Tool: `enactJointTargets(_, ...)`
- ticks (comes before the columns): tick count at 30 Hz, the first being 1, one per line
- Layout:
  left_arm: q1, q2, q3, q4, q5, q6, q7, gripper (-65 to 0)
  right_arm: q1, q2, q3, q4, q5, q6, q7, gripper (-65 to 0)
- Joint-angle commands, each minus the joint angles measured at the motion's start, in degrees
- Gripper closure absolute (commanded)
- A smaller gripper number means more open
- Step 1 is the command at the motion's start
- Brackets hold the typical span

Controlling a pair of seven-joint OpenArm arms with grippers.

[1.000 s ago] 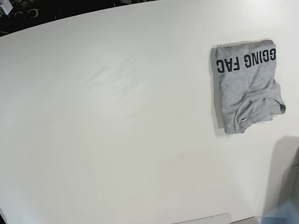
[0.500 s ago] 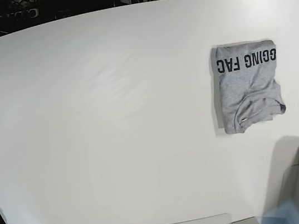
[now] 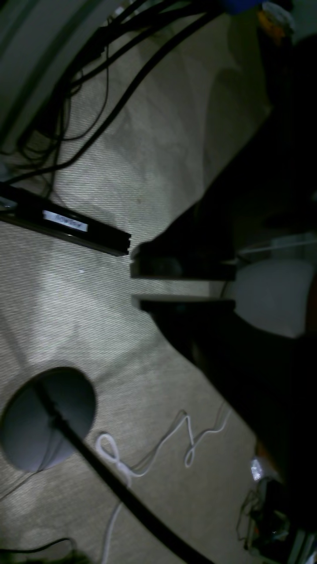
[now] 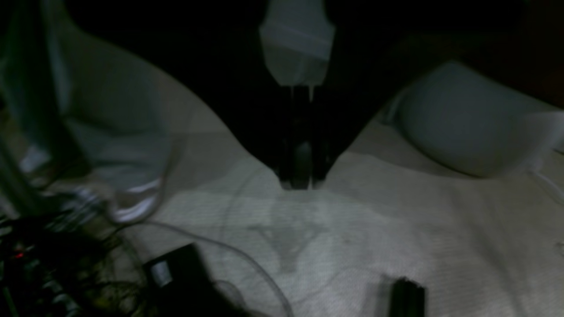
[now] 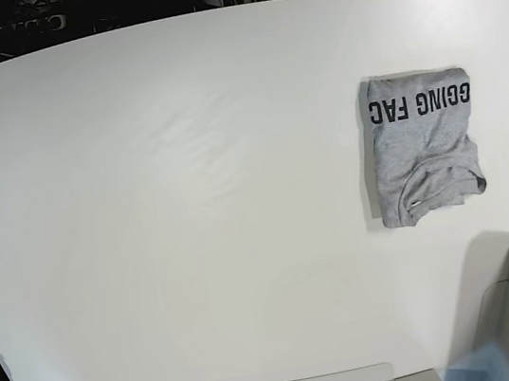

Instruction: Fold the T-shirt properly

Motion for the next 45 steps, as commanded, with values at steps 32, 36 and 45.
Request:
enactJointTargets(32, -5.20, 2.35, 0.20, -1.84, -0.23, -0.05, -0.52, -6.5, 12.01, -9.49, -22.83, -8.94, 0.68, 0.52, 6.43, 0.0)
enactJointTargets(36, -5.46, 2.35, 0.20, -1.84, -0.23, -0.05, -0.52, -6.5, 10.95, -9.66, -23.45, -8.94, 0.24, 0.52, 6.43, 0.0)
enactJointTargets(45, -5.73, 2.26, 0.20, -1.84, -0.14, -0.05, -0.43, -6.5, 9.46, -8.08, -39.27, -9.03, 0.59, 0.52, 6.43, 0.0)
